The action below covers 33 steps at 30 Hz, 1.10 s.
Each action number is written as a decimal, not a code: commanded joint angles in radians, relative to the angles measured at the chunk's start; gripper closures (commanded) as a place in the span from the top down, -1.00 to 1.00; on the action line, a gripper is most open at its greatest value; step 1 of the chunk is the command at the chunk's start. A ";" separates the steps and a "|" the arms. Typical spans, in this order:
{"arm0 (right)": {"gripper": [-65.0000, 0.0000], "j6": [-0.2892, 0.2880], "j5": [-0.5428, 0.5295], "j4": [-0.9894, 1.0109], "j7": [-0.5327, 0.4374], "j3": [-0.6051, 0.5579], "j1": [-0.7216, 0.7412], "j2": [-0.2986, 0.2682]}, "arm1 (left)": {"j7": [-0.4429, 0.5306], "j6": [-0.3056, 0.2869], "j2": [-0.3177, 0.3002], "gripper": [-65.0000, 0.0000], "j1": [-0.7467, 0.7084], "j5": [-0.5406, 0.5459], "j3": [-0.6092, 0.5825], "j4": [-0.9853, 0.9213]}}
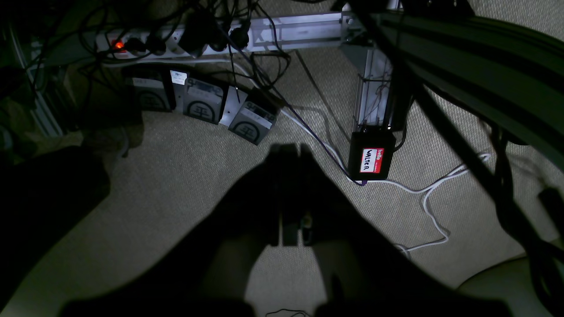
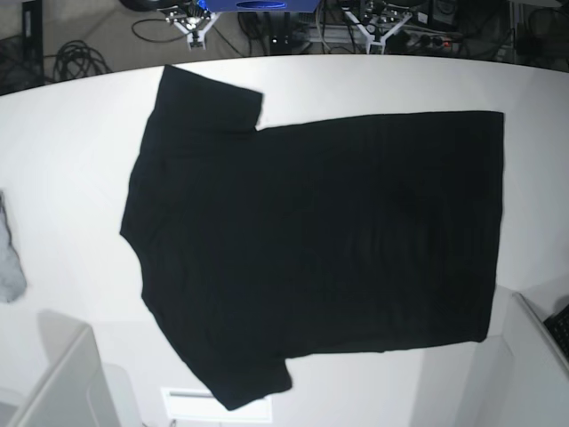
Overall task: Fold the T-shirt properly
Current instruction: 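Move both grippers out from the rest pose toward the shirt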
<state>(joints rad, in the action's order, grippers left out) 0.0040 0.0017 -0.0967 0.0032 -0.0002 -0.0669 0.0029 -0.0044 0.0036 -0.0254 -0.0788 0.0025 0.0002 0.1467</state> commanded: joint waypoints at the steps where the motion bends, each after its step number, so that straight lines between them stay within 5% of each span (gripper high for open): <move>1: -1.00 0.003 0.002 -0.005 -0.004 -0.002 0.003 -0.005 | 0.002 0.005 -0.005 -0.98 -0.005 0.003 0.001 0.000; 9: -1.00 0.003 0.002 -0.005 -0.007 -0.002 -0.001 -0.005 | 0.001 0.006 -0.005 -0.93 -0.002 0.003 0.001 0.000; 15: -1.00 0.003 0.002 -0.007 -0.004 -0.002 0.000 -0.005 | 0.001 0.006 -0.005 0.03 -0.005 0.003 0.001 0.000; 17: -1.00 0.003 0.002 -0.007 -0.004 -0.002 0.002 -0.005 | 0.001 0.006 -0.005 0.13 -0.005 0.003 0.001 -0.002; 19: -1.00 0.003 0.002 -0.007 -0.004 -0.002 0.002 -0.005 | -0.001 0.006 -0.005 -0.08 -0.003 0.003 0.001 -0.002; 23: -1.00 0.003 0.002 -0.007 -0.004 0.001 -0.001 -0.022 | -0.001 0.006 -0.005 -1.00 -0.003 0.003 0.001 -0.002; 33: -1.00 0.003 -0.004 -0.116 -0.004 0.053 -0.087 -0.034 | 0.011 0.003 -0.066 -1.00 -0.114 -0.006 -0.012 0.097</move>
<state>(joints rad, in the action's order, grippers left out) 0.0040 -0.0006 -0.2157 -0.0036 0.0559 -0.1513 -0.0242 0.0124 0.0010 -0.0853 -0.1825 -0.0017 -0.0101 0.2485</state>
